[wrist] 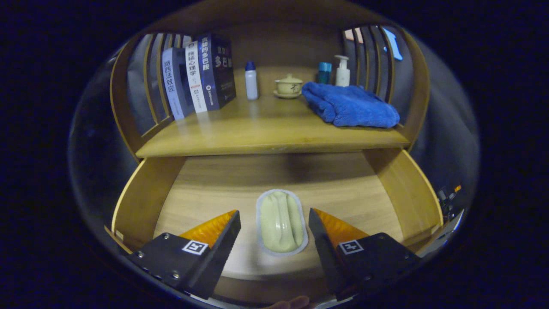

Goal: Pull open the drawer, take out the items inside it, and place them on the countertop above the cabinet.

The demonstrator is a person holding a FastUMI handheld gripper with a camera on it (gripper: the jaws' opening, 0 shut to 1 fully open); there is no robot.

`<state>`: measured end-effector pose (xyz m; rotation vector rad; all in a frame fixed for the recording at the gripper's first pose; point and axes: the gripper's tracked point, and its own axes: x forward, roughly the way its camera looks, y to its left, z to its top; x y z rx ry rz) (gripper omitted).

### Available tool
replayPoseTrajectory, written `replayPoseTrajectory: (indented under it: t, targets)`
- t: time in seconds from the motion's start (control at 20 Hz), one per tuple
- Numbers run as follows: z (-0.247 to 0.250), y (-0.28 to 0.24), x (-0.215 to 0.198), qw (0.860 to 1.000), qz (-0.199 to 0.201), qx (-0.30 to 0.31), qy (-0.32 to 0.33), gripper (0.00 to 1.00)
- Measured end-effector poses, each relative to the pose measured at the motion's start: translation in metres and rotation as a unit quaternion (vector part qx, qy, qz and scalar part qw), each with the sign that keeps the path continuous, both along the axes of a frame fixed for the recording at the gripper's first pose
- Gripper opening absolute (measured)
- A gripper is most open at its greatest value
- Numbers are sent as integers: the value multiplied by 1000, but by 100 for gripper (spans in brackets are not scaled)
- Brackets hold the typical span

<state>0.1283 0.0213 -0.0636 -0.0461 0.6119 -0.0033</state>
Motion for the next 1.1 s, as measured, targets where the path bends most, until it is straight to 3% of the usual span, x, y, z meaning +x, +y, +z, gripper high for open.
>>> replayPoseTrajectory:
  t: [0.05, 0.2, 0.45, 0.6, 0.7, 1.1]
  targets:
    - [-5, -2, 4, 1000, -7, 2, 9, 86]
    - [-18, -7, 8, 999, -21, 2, 42, 72]
    - [-31, -7, 17, 999, -22, -18, 45, 19]
    - [-30, -11, 17, 999, -26, -22, 27, 18]
    - [-27, -10, 14, 999, -25, -25, 16, 9]
    - [8, -4, -7, 997, -30, -39, -52, 9]
